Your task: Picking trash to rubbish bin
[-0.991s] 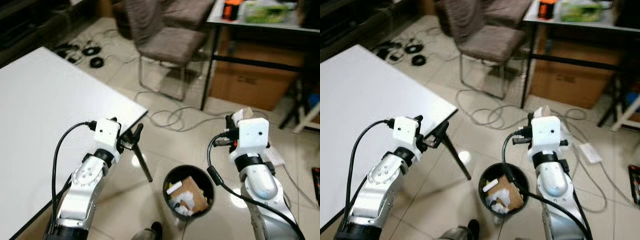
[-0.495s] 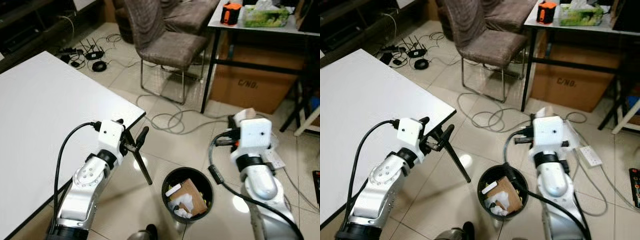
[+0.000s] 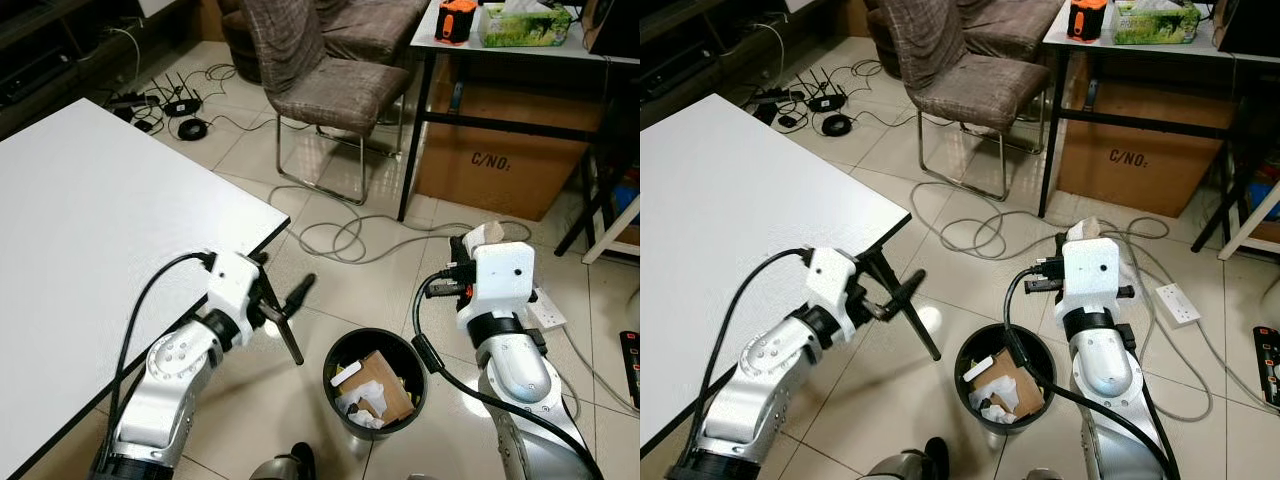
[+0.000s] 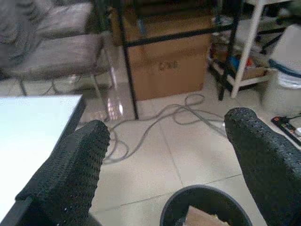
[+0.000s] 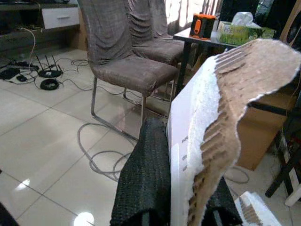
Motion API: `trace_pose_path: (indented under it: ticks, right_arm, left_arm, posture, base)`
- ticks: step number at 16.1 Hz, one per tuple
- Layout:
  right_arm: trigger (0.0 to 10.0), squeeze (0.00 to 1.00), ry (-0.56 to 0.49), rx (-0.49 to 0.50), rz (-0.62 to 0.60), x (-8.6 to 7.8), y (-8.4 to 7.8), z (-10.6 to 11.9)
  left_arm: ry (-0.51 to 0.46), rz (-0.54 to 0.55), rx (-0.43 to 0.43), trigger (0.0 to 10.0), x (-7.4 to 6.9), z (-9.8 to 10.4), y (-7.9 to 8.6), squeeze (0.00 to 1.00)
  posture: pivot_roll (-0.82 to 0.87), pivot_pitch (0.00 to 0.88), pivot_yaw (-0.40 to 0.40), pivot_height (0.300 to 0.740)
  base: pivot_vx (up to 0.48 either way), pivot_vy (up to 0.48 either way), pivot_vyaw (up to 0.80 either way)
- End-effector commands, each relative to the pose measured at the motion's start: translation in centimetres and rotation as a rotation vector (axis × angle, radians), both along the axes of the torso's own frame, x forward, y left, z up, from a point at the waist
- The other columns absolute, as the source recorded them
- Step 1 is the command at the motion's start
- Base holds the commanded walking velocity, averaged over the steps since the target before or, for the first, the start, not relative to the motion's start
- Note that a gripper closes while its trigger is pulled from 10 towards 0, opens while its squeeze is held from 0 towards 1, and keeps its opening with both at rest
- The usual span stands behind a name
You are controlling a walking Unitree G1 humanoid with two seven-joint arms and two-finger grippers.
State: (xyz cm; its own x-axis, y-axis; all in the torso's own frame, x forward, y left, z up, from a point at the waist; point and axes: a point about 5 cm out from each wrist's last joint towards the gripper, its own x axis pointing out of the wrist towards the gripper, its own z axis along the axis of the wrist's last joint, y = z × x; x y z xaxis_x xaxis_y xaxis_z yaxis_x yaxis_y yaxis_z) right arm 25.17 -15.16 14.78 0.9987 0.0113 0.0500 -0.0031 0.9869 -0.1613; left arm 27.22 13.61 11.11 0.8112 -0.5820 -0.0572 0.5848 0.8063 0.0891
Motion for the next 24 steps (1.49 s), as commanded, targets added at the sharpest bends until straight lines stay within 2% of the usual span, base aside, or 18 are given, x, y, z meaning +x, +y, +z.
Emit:
trace_pose_path:
  ticks: [1, 5, 6, 8, 17, 20, 24]
  right_arm:
    - [10.0, 0.00, -0.003, 0.002, 0.003, -0.1, 0.2, -0.2]
    - [10.0, 0.00, -0.003, 0.003, 0.004, 0.2, 0.3, -0.2]
    - [10.0, 0.00, 0.003, -0.001, 0.004, 0.3, 0.3, -0.4]
    - [10.0, 0.00, 0.012, 0.002, -0.002, 0.6, 0.2, -0.7]
    - [10.0, 0.00, 0.050, 0.058, -0.022, 0.3, 0.5, -1.9]
    - [10.0, 0.00, 0.075, 0.077, -0.026, 0.1, 0.6, -2.5]
    - [10.0, 0.00, 0.122, 0.103, -0.017, -0.6, 1.3, -3.7]
  left_arm:
    - [0.031, -0.033, 0.068, 10.0, -0.6, -1.3, 0.2, 0.00]
    - [0.080, -0.052, 0.111, 10.0, -1.5, -2.7, 0.4, 0.00]
    - [0.096, -0.042, 0.130, 10.0, -1.8, -3.6, 0.5, 0.00]
    - [0.089, -0.029, 0.142, 10.0, -1.1, -3.2, 1.5, 0.00]
    - [0.103, -0.039, 0.130, 10.0, -0.9, -2.8, 1.3, 0.00]
    - [0.105, -0.037, 0.134, 10.0, -1.1, -2.7, 1.4, 0.00]
    - [0.140, -0.042, 0.160, 10.0, -2.5, -2.9, 2.2, 0.00]
  posture:
    - [-0.07, 0.147, 0.104, 0.740]
    - [-0.07, 0.162, 0.109, 0.740]
    - [-0.07, 0.166, 0.111, 0.740]
    - [-0.06, 0.184, 0.118, 0.740]
    - [-0.06, 0.191, 0.133, 0.740]
    - [-0.05, 0.212, 0.135, 0.740]
    - [-0.02, 0.294, 0.152, 0.740]
  base:
    - [0.000, 0.000, 0.00]
    - [0.000, 0.000, 0.00]
    - [0.000, 0.000, 0.00]
    - [0.000, 0.000, 0.00]
    - [0.000, 0.000, 0.00]
    - [0.000, 0.000, 0.00]
    - [0.000, 0.000, 0.00]
